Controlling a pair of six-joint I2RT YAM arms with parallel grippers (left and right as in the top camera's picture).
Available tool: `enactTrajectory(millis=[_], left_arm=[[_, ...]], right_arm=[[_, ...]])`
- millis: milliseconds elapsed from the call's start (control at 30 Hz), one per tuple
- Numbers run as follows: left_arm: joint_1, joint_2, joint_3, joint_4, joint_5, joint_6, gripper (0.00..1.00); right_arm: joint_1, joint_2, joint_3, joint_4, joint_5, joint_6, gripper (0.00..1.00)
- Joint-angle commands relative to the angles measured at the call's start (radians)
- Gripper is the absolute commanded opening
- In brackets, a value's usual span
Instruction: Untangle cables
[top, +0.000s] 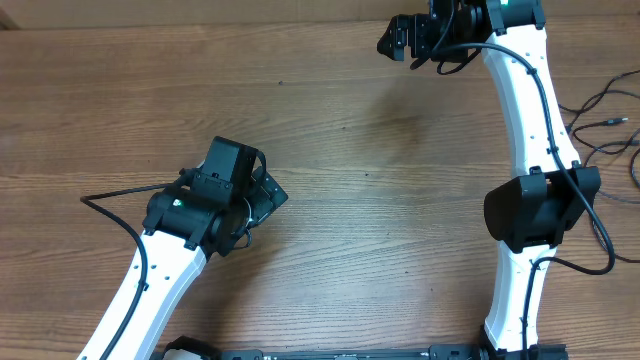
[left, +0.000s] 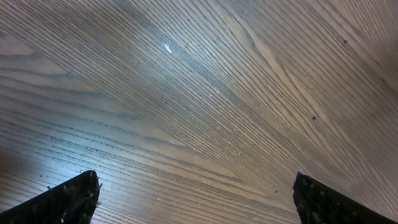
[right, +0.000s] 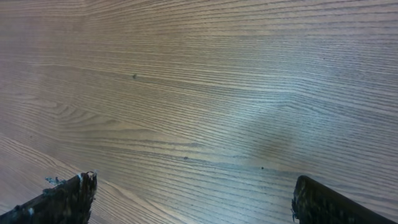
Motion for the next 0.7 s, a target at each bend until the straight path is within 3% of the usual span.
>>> enactTrajectory(millis=[0, 400, 667], left_arm=[[0.004, -0.014, 0.000, 0.002, -0.033, 0.009, 1.00], [0.004, -0.135, -0.045, -0.001, -0.299, 0.146, 1.00], [0.007, -0.395, -0.287, 0.325, -0.323, 0.505, 1.00]], right_arm=[[-0.002, -0.059, 0.011, 0.003, -0.005, -0.007, 1.00], [-0.002, -0.059, 0.011, 0.003, -0.005, -0.007, 1.00], [-0.002, -0.059, 0.011, 0.003, -0.005, -0.007, 1.00]])
